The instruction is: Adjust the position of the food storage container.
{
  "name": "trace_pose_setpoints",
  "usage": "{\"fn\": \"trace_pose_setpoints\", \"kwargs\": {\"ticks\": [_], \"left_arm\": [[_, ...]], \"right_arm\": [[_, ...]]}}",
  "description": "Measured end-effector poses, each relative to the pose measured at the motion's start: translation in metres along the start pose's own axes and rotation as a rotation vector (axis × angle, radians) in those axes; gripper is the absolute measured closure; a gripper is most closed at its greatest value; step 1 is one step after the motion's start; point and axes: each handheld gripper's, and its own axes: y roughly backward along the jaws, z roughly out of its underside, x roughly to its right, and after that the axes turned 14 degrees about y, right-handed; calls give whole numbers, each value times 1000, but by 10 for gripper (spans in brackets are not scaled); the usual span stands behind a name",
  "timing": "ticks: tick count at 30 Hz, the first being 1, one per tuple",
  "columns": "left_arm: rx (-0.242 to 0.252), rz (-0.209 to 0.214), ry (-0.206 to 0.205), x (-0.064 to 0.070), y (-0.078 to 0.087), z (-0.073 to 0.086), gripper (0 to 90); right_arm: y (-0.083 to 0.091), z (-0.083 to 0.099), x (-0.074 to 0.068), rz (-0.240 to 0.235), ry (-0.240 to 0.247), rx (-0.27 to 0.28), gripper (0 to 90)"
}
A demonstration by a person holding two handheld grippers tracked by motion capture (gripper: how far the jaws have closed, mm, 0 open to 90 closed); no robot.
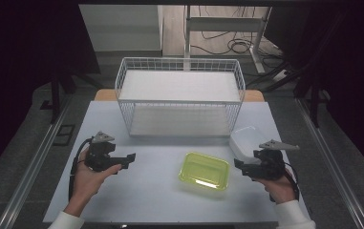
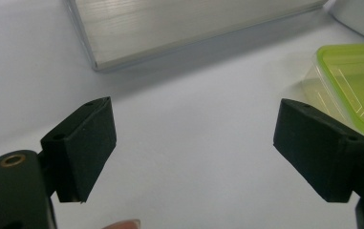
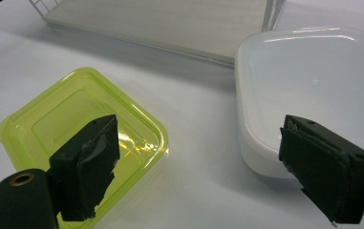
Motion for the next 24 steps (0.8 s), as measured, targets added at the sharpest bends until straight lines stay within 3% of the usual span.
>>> {"fn": "trace_pose_setpoints", "kwargs": {"ticks": [15, 24], "left_arm": [[-38, 6, 9, 0, -3, 7, 138], [-55, 21, -6, 8, -1, 10, 135]], "right_arm": [[7, 1, 3, -24, 3, -56, 202], [16, 9, -8, -27, -18, -141, 314]]}}
